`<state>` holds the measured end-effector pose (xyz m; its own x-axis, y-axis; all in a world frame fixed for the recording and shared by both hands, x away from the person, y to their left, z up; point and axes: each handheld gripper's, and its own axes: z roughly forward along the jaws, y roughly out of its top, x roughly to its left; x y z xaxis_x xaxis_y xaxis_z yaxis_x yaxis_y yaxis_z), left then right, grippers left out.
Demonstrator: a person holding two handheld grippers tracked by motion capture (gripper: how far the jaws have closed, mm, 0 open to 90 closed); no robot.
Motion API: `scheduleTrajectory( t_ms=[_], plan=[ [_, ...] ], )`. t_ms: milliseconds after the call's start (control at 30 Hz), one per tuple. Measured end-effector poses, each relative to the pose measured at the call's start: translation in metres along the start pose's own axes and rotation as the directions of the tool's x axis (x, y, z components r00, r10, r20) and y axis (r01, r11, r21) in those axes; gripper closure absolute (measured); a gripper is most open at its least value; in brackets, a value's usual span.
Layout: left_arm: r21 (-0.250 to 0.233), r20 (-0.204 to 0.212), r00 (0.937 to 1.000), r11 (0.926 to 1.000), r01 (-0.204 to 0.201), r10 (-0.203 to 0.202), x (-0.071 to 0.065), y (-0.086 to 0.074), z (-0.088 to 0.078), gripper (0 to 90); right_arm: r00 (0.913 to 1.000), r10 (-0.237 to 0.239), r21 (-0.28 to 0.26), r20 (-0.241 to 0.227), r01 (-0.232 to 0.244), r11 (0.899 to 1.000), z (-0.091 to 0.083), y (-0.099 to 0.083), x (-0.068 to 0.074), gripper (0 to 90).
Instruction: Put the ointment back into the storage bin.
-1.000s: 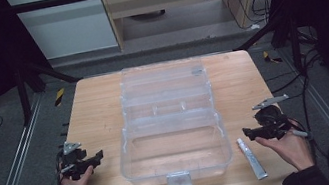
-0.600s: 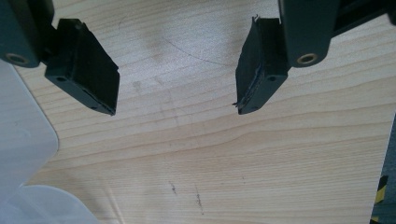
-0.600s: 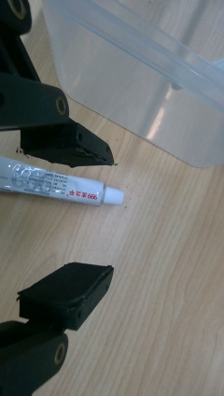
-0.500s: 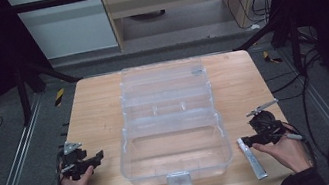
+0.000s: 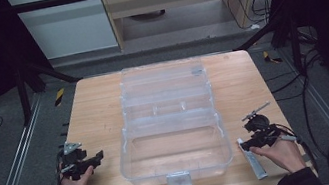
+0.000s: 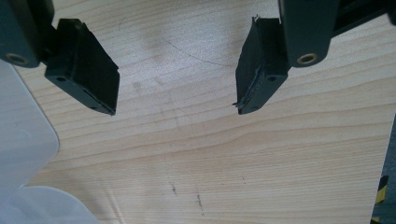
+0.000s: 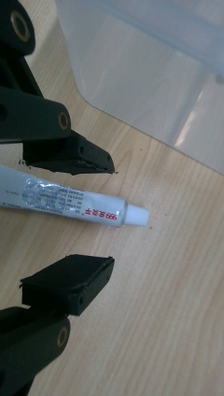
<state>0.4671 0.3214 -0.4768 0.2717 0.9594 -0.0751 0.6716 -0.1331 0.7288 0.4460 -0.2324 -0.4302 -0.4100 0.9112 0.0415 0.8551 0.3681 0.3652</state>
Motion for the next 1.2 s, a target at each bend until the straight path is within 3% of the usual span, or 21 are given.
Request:
scheduleTrajectory(
  t_ms=[767, 1200],
  plan=[
    [0.003, 0.000, 1.0000, 1.0000, -0.001, 0.001, 0.000, 0.000, 0.001, 30.3, 0.9993, -0.021, 0.108, -0.033, 0.024, 0.994, 0.027, -0.002, 0.001, 62.4],
    [0.009, 0.002, 1.0000, 1.0000, -0.002, 0.002, 0.000, 0.000, 0.001, 30.3, 0.9973, -0.065, 0.156, -0.035, 0.070, 0.985, 0.036, 0.001, 0.003, 69.1]
  ],
)
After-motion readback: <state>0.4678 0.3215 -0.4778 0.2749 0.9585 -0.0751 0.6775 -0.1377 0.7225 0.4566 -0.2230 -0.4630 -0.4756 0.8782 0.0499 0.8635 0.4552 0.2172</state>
